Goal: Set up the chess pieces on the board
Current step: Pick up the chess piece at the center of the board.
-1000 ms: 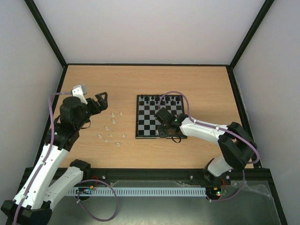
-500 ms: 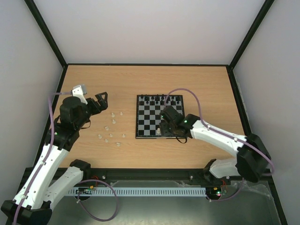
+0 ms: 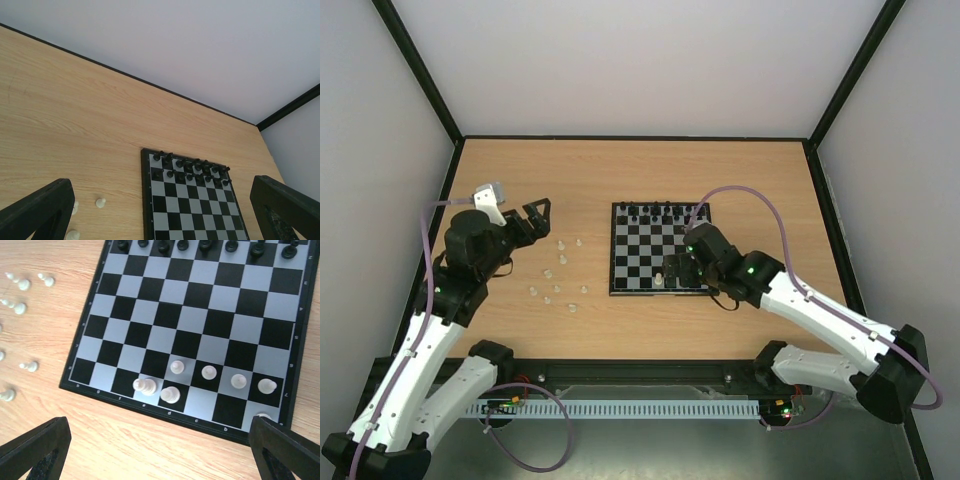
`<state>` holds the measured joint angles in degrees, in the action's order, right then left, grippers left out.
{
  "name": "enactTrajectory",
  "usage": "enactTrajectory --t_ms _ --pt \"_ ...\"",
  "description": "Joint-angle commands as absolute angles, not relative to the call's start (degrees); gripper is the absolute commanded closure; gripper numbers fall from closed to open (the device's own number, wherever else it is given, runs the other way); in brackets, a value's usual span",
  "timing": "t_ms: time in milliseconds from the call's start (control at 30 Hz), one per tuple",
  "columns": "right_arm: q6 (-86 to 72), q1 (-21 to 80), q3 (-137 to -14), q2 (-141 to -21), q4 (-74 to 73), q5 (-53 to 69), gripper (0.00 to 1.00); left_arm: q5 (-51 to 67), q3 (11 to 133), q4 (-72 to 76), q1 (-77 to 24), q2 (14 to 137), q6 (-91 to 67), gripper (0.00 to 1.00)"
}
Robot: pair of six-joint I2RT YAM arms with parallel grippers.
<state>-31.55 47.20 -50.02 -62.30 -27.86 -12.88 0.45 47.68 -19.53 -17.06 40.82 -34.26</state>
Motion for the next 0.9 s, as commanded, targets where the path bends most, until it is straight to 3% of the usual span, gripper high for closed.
enactTrajectory --t_ms 0,533,767,867 --pt "-31.2 47.0 -52.0 -61.6 -27.6 -8.0 0.01 1.8 48.3 -18.3 -16.9 40.6 -34.1 0.01" --pt "-25.6 48.8 -69.4 -76.7 -23.5 7.8 0.01 1.5 48.6 -20.6 -16.9 39.1 -34.0 0.01" --pt "-22.6 53.1 -77.3 -86.3 -23.0 8.2 0.0 -0.8 51.1 -24.7 -16.8 36.1 -33.5 0.01" --pt "-21.1 55.5 -81.2 -92.6 -23.8 8.0 0.13 -2.5 50.7 -25.8 -16.8 34.0 -33.6 0.0"
